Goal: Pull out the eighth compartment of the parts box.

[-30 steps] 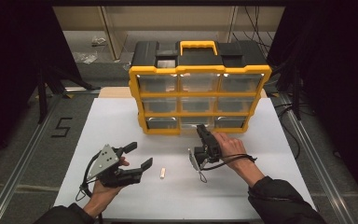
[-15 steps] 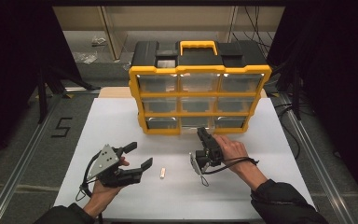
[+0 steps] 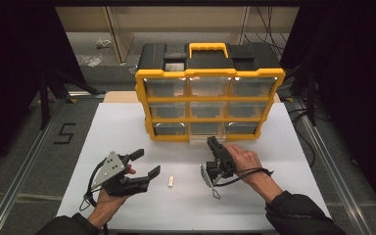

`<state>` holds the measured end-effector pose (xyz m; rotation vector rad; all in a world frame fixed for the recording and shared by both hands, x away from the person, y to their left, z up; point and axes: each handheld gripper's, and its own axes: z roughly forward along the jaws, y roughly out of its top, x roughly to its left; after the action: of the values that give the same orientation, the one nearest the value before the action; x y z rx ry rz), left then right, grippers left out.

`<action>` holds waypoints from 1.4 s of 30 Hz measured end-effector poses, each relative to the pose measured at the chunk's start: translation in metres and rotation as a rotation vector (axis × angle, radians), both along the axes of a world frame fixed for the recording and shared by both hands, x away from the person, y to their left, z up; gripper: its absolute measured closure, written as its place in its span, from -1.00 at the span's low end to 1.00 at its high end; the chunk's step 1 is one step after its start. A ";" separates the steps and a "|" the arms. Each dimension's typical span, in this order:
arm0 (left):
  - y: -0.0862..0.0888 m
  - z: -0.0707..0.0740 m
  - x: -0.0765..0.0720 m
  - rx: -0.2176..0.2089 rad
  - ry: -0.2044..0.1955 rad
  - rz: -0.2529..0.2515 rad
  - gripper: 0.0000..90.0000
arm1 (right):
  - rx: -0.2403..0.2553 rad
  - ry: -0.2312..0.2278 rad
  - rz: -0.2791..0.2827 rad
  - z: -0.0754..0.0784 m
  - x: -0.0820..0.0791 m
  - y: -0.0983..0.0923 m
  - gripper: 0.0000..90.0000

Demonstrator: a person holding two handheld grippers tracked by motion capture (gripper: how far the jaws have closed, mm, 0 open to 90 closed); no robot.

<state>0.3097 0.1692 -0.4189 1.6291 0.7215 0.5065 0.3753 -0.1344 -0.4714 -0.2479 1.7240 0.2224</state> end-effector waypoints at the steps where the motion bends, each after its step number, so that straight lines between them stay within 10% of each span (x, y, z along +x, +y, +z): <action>1: 0.000 0.000 0.000 0.000 0.001 0.000 -0.51 | 0.000 0.001 -0.003 -0.001 -0.001 0.000 0.74; 42: 0.000 0.000 0.000 0.005 0.001 0.001 -0.50 | -0.010 0.013 0.040 0.002 -0.020 -0.002 0.74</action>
<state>0.3097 0.1688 -0.4190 1.6335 0.7226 0.5082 0.3550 -0.1368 -0.4696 -0.2893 1.7348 0.2458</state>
